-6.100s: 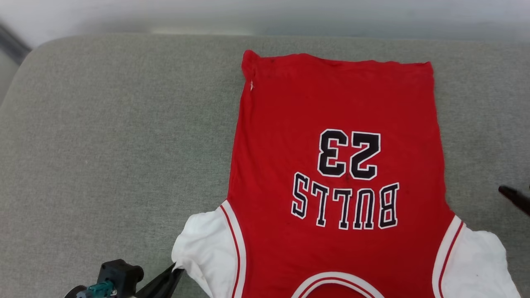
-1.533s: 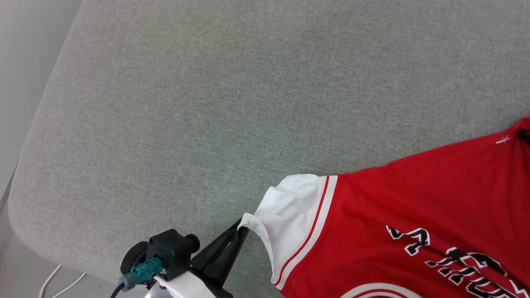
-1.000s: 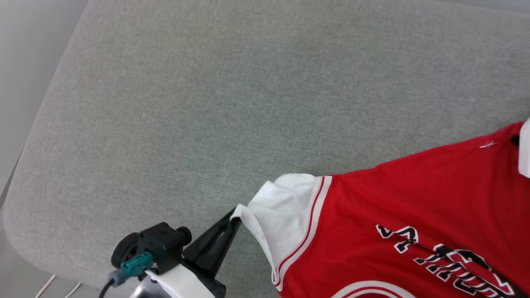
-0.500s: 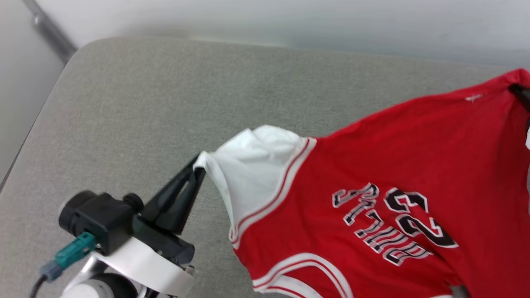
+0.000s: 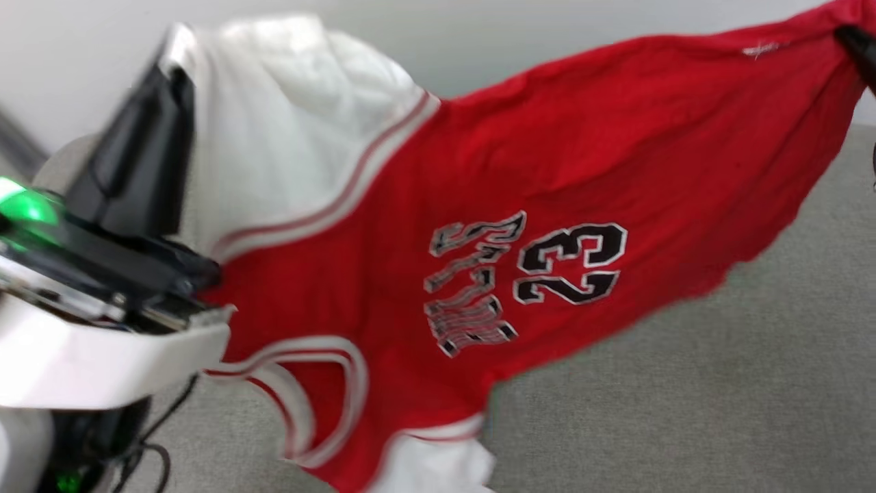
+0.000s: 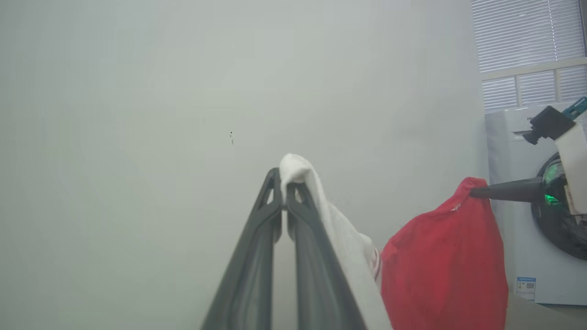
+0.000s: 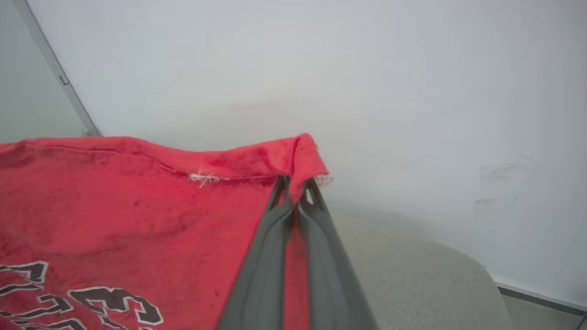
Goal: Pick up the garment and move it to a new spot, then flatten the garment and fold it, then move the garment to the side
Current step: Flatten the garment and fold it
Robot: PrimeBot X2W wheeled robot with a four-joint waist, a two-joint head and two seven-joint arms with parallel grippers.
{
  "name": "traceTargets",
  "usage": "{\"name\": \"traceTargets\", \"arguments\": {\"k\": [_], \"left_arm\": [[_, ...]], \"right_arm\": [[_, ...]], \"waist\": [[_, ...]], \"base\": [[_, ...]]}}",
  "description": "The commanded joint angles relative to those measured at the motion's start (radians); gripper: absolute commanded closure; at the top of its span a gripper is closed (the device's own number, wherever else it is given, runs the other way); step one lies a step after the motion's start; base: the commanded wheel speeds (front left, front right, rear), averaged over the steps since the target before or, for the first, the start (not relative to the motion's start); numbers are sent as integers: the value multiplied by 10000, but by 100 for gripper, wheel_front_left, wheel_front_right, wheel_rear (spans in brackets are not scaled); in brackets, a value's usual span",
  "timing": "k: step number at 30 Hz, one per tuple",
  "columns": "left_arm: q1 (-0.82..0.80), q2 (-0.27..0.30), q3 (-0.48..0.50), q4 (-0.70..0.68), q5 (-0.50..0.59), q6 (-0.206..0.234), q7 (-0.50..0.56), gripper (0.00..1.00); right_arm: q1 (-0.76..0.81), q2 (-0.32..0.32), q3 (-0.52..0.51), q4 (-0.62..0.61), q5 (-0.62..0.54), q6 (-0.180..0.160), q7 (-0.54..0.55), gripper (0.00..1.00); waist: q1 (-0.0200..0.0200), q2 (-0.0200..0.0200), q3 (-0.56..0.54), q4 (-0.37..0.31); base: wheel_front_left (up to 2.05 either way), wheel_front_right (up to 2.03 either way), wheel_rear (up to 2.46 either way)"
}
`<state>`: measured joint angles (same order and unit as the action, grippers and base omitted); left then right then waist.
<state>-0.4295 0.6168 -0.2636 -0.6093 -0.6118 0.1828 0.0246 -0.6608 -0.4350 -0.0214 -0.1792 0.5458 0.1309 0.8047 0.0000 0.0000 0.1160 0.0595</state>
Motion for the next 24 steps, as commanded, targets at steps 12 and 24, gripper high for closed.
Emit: {"name": "traceTargets", "arguments": {"k": [12,24], "left_arm": [[-2264,150,985,167,-153,371,489,100],[-5258,703,1059,2041,-296,-422,1090,100]], "right_arm": [[-651,600,-456,-1192,-37,-4,-197,100],[-2296,603,-624,-818,-538,-4,-820,100]], "waist": [[0,0,242,-603],[0,0,1856,-738]], "base": [[0,0,0],[0,0,0]]}}
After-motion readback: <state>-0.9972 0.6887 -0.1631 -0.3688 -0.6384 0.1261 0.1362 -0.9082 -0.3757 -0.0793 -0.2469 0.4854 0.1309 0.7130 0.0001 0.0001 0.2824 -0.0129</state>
